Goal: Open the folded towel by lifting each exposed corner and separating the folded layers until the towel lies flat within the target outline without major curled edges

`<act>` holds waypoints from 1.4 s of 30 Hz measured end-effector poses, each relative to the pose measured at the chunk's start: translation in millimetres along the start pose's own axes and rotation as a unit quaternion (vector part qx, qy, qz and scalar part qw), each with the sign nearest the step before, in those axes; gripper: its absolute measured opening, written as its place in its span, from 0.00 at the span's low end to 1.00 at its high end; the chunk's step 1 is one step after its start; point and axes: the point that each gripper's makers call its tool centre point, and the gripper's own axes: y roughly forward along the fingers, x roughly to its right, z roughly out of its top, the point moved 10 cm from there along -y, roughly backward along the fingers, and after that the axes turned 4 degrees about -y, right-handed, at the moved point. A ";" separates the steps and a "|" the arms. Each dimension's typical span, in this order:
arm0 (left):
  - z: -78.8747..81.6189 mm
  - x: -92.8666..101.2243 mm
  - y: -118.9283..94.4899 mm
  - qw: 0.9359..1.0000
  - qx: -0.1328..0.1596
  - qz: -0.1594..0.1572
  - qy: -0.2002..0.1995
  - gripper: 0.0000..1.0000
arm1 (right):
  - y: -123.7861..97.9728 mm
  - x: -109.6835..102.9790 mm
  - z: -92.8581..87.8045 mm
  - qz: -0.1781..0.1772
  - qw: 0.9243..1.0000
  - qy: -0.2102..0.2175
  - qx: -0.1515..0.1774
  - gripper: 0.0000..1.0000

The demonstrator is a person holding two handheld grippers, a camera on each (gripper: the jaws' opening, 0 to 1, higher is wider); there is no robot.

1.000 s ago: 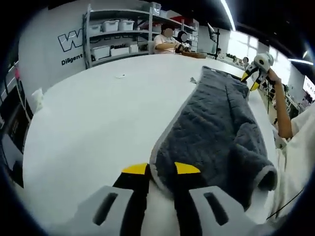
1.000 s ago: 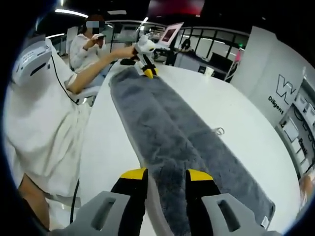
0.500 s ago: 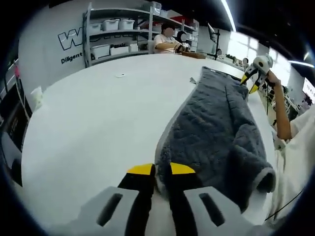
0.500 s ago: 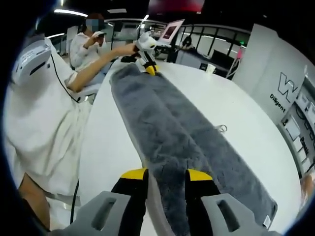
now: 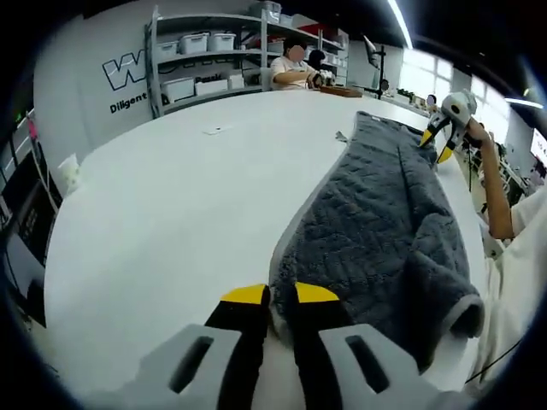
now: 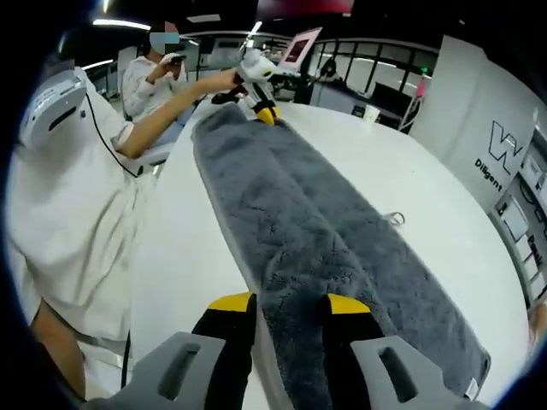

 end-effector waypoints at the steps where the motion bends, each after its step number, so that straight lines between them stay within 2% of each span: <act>1: 0.4 -0.5 0.4 1.000 0.000 0.001 0.000 0.10 | 0.3 -0.1 0.0 0.001 1.000 0.001 0.000 0.26; 9: 6.0 -1.5 4.4 1.000 -0.006 0.011 -0.005 0.10 | 5.3 -3.4 -1.8 0.023 1.000 0.003 0.002 0.17; 18: 10.2 -9.9 9.1 1.000 -0.004 0.015 -0.014 0.10 | 7.3 -2.3 -5.4 0.027 1.000 0.011 0.000 0.17; 22: 12.0 -10.4 11.0 1.000 -0.006 0.022 -0.016 0.10 | 12.7 -3.2 -0.5 0.033 0.999 0.005 -0.003 0.16; 28: 18.7 -19.7 15.3 0.999 -0.019 0.035 -0.024 0.10 | 18.9 -3.5 1.3 0.040 0.999 0.003 -0.012 0.17; 34: 25.3 -24.0 19.3 0.999 -0.032 0.042 -0.011 0.10 | 18.6 -2.3 3.7 0.042 0.999 0.006 0.010 0.15; 39: 28.8 -33.3 23.0 0.998 -0.034 0.042 -0.028 0.10 | 18.9 -1.7 3.1 0.039 0.999 0.009 0.009 0.15; 42: 31.9 -39.9 26.3 0.998 -0.034 0.040 -0.026 0.10 | 18.3 -1.8 5.1 0.040 0.999 0.007 0.016 0.14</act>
